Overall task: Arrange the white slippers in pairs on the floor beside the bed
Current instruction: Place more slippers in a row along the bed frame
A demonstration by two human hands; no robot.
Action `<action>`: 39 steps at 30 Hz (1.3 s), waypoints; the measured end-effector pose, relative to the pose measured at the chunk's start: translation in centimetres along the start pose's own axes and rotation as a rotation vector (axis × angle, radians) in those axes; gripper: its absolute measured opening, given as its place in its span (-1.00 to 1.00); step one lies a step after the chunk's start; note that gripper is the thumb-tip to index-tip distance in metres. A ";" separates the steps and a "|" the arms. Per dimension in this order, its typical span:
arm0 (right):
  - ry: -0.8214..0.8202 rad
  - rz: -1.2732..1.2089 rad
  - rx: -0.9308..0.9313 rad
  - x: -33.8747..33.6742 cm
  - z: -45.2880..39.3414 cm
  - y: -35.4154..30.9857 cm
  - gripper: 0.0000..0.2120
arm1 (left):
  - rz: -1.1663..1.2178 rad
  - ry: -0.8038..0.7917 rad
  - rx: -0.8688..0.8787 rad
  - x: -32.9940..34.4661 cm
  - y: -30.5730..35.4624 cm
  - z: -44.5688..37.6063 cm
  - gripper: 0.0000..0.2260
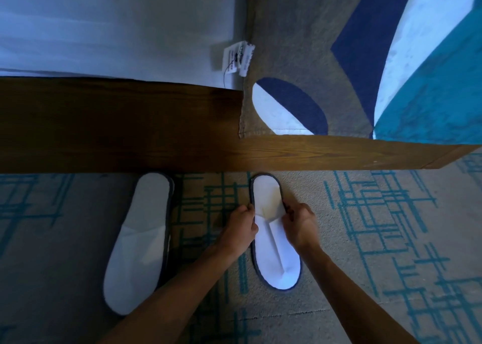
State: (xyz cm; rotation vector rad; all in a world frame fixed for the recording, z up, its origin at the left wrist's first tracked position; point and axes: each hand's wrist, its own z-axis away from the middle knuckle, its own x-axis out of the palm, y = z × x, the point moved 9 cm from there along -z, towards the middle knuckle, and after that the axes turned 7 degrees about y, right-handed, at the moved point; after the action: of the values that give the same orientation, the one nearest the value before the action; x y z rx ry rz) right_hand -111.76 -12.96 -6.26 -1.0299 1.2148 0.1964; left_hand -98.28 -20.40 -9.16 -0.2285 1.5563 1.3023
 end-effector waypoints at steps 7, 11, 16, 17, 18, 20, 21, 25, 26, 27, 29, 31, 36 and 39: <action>-0.078 0.035 0.078 0.9 -0.7 1.2 -0.63 | -0.006 -0.025 0.001 -0.2 0.0 -0.1 -0.57; -0.176 0.043 0.118 0.8 -1.5 1.4 -0.69 | 0.029 -0.106 -0.026 -0.9 0.1 -0.3 -0.71; -0.303 -0.020 0.303 -1.3 -3.3 2.5 -0.79 | 0.030 -0.041 -0.075 -5.8 -1.7 0.3 -0.78; -0.279 -0.018 0.330 -2.2 -3.7 2.1 -0.79 | 0.025 -0.035 -0.076 -7.3 -2.2 0.6 -0.74; -0.254 -0.013 0.341 -3.0 -4.0 1.6 -0.77 | 0.026 -0.026 -0.080 -8.8 -2.9 1.0 -0.71; -0.244 0.005 0.309 -3.7 -3.6 -0.9 -0.77 | 0.005 0.023 -0.103 -12.2 -5.0 2.1 -0.70; -0.255 0.007 0.283 -3.5 -3.1 -2.3 -0.81 | -0.002 0.069 -0.116 -14.1 -6.1 2.9 -0.74; -0.347 -0.051 0.167 -0.3 0.8 -8.2 -0.81 | -0.044 0.212 -0.201 -19.7 -11.3 6.9 -0.81; -0.377 -0.061 0.123 0.8 2.0 -9.8 -0.81 | -0.072 0.251 -0.224 -20.6 -12.6 7.8 -0.82; -0.409 -0.062 0.069 2.0 3.3 -11.6 -0.81 | -0.096 0.290 -0.246 -21.2 -13.9 8.7 -0.84; -0.453 -0.074 -0.028 4.5 5.9 -15.1 -0.83 | -0.123 0.351 -0.301 -21.5 -16.3 10.0 -0.86; -0.484 -0.117 -0.099 7.0 8.5 -18.1 -0.83 | -0.122 0.339 -0.354 -20.8 -17.9 11.2 -0.85; -0.467 -0.157 -0.111 11.0 12.1 -21.5 -0.81 | -0.075 0.320 -0.353 -19.5 -19.6 12.6 -0.80; -0.432 -0.190 -0.115 11.6 12.5 -21.9 -0.79 | 0.077 0.315 -0.413 -18.6 -20.0 13.1 -0.76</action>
State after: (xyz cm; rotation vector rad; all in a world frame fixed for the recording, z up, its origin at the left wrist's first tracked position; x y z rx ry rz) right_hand -85.08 -20.36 -4.30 -1.1265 0.7176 0.3244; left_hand -68.77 -25.92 -4.95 -0.6660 1.5487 1.7059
